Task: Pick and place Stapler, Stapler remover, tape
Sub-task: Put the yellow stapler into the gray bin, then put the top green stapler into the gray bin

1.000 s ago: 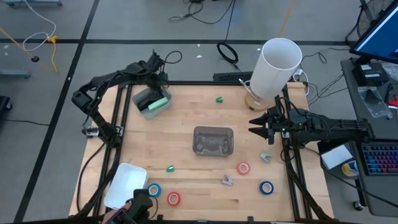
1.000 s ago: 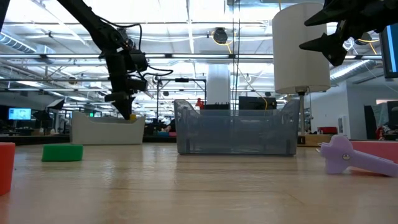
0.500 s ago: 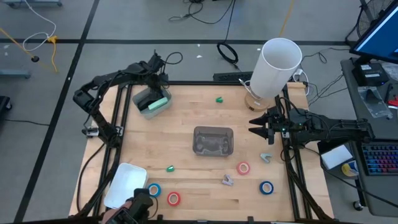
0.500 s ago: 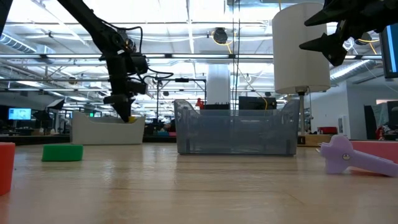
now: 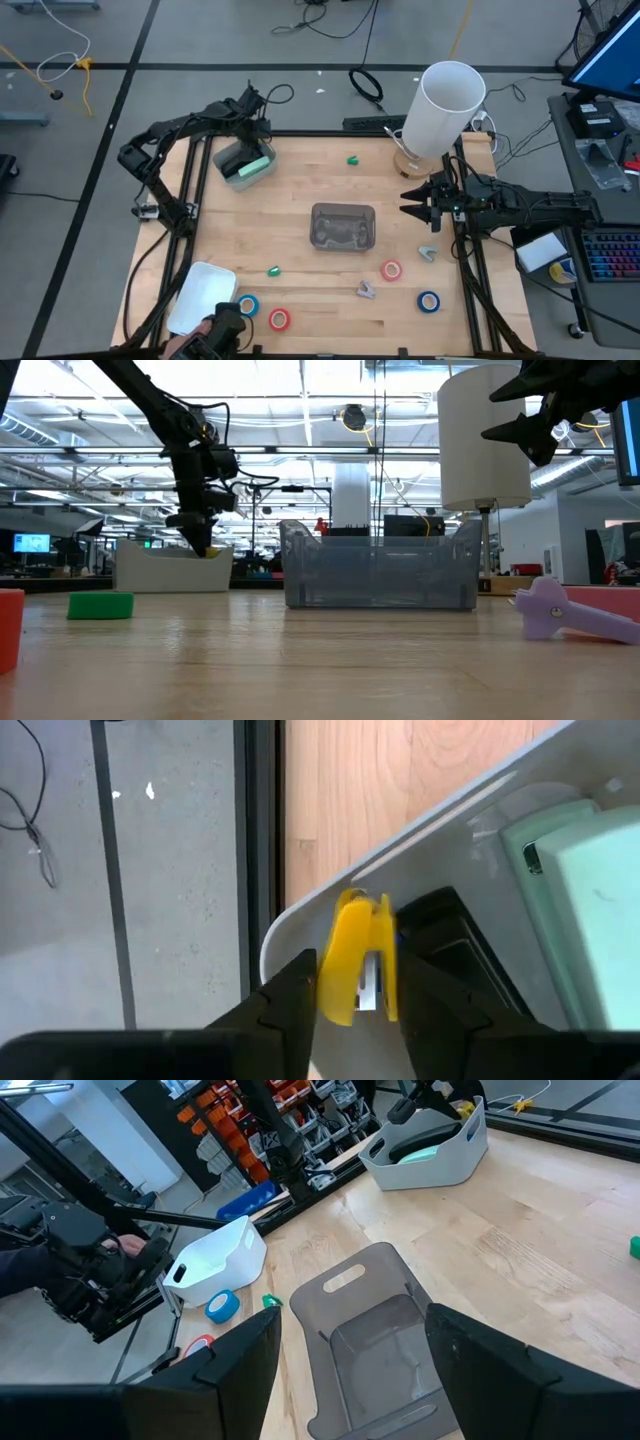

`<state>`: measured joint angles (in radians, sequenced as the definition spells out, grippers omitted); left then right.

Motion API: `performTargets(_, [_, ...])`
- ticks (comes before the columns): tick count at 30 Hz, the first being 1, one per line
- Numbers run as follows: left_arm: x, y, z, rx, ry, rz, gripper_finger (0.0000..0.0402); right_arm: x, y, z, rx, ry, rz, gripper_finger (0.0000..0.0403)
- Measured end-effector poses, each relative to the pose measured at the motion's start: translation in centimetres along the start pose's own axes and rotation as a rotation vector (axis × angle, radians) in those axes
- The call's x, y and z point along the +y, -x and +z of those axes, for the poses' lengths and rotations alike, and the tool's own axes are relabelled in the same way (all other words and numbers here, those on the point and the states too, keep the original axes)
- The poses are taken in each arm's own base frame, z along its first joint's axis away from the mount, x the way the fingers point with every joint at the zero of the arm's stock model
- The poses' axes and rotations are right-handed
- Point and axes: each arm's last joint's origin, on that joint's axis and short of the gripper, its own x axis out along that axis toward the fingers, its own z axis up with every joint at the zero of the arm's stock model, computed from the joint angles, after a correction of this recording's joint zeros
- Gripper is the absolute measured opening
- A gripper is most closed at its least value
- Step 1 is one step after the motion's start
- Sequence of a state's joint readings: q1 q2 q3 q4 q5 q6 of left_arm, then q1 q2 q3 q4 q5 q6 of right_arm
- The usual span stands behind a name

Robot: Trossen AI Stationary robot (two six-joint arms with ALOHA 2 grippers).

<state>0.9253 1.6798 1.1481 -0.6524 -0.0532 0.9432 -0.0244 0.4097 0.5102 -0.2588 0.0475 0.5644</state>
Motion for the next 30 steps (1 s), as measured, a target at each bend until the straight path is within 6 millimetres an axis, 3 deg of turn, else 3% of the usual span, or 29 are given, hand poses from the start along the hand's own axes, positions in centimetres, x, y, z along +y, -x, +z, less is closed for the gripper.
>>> performTargets(12, [-0.1, 0.3, 0.7, 0.174, -0.021, 0.160, 0.0152, 0.0, 0.0, 0.0, 0.000, 0.000, 0.000, 0.0242])
performTargets(19, [-0.6, 2.8, 3.9, 0.225, -0.027, 0.270, 0.0152, 0.0, 0.0, 0.0, -0.001, 0.000, 0.000, 0.0242])
performTargets(24, [-1.7, 6.1, 7.0, 0.133, -0.002, 0.195, 0.0152, 0.0, 0.0, 0.0, -0.001, 0.000, -0.001, 0.0242])
performTargets(30, [-3.2, 9.9, 10.8, -0.216, 0.079, -0.082, 0.0152, 0.1, 0.0, 0.2, -0.023, -0.001, 0.011, 0.0242])
